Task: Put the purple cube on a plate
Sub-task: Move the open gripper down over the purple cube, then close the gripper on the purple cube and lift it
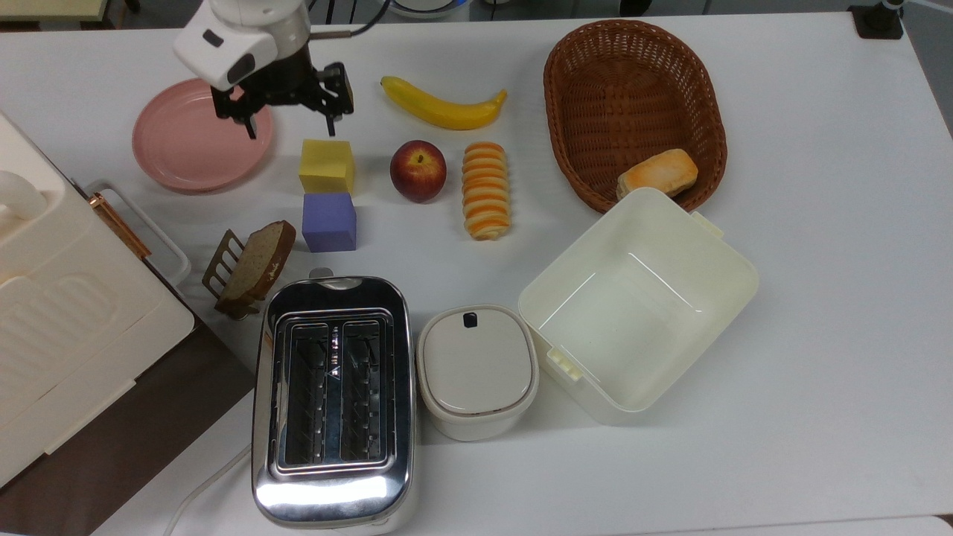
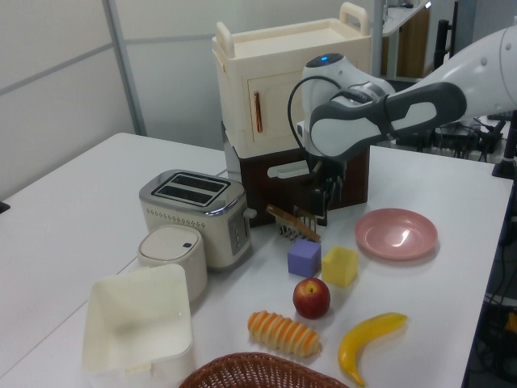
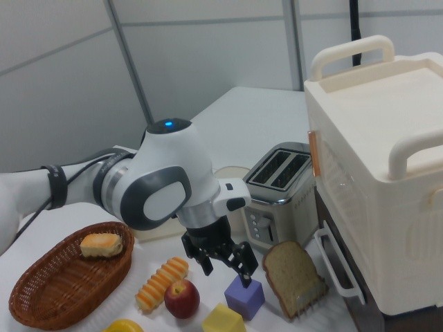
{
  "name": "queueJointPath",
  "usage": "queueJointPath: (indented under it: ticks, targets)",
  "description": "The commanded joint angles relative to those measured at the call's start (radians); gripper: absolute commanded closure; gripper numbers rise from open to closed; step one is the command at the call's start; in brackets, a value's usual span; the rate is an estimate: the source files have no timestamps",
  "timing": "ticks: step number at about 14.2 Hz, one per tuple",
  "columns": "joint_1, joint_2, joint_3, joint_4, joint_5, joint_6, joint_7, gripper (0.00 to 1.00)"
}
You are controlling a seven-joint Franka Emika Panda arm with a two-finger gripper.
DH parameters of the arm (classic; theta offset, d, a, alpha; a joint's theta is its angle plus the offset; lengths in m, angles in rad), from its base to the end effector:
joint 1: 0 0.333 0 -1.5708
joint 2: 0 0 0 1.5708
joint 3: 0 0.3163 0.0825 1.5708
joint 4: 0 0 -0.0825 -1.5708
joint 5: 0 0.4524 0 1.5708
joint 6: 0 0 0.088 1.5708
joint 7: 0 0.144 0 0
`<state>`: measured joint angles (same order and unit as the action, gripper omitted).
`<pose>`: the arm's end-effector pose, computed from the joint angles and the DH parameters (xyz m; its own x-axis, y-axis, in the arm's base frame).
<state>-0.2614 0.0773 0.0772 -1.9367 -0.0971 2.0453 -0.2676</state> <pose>0.6309 -0.1266 0.3818 0.9920 0.1261 0.0072 0.1250 -0.9884 0.0866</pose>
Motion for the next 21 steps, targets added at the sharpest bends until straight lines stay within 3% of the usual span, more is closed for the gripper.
queueJointPath:
  ticks: [1,5,21]
  targets:
    - [-0.015,0.047,0.013,-0.018,-0.007,0.11,0.004,0.0]
    - [-0.01,0.099,0.015,-0.019,-0.004,0.196,0.175,0.0]
    - [0.027,0.202,0.05,-0.015,-0.016,0.266,0.179,0.0]
